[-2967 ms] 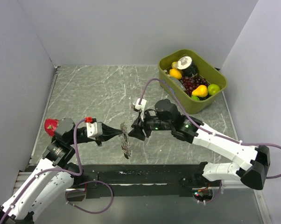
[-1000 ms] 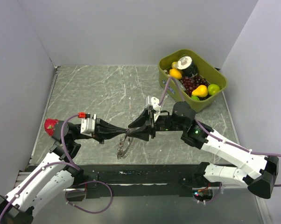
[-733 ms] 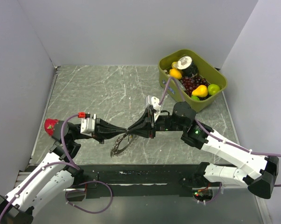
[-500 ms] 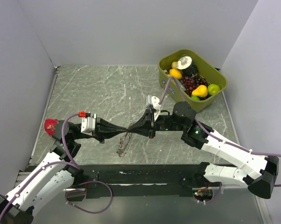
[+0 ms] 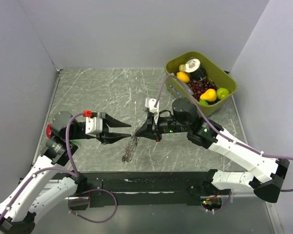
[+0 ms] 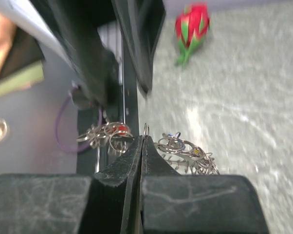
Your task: Put the keys on the keyring
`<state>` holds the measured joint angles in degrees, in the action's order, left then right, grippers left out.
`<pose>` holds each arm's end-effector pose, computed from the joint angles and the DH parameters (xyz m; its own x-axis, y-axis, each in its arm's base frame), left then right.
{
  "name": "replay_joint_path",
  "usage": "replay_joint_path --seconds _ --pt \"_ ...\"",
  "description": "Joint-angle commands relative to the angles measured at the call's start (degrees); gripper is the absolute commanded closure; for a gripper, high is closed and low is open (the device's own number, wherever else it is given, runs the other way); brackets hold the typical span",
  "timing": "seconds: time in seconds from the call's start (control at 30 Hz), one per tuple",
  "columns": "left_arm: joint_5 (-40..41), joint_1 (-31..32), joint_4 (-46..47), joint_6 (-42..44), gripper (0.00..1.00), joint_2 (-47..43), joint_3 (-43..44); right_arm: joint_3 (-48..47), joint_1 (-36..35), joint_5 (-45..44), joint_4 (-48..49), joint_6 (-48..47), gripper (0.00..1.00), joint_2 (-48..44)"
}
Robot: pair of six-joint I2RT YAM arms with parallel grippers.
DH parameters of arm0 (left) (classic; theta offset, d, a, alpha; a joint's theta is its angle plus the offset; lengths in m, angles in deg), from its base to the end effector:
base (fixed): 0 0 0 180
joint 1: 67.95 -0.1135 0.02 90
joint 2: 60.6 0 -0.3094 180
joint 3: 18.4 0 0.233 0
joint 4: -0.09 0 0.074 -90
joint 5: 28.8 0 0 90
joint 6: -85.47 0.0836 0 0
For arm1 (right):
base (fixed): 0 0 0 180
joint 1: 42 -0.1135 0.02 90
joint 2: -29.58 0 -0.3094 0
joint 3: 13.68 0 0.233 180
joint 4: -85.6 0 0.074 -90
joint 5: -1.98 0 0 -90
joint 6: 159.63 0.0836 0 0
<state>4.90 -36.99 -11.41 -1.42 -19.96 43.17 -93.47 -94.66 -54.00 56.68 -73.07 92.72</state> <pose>0.0685 -0.1222 0.4180 0.1940 -0.0813 -0.9776 0.9801 0.0581 0.1896 0.1105 0.2219 0.4258 -0.0692 -0.1727 -0.9825 -0.9965 0.0578 0.0601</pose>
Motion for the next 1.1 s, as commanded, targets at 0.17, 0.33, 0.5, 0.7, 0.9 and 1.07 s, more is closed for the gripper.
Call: replay_joint_path --seconds 0.17,0.33,0.5,0.7,0.9,1.07 --pt "-0.75 0.15 -28.28 17.97 0.5 9.36 13.28 -17.05 0.63 2.19 -25.26 -13.34 1.0 7.88" --pt "-3.38 0.24 -36.37 23.5 0.49 14.89 18.56 -18.37 0.72 2.37 -26.61 -14.23 1.0 9.46" --pt "-4.53 0.33 -34.28 22.47 0.52 15.96 17.78 -17.76 0.72 2.98 -24.5 -13.35 1.0 9.03" --pt "-5.85 1.2 -31.63 20.18 0.53 16.4 16.89 -16.09 0.81 2.37 -22.22 -11.94 1.0 7.97" --pt "-5.15 3.66 -30.93 19.39 0.63 17.36 16.1 -15.38 0.72 1.49 -20.55 -11.06 1.0 7.44" --pt "-3.83 4.46 -31.81 20.17 0.72 18.15 15.92 -15.56 0.72 0.96 -20.54 -10.97 1.0 7.62"
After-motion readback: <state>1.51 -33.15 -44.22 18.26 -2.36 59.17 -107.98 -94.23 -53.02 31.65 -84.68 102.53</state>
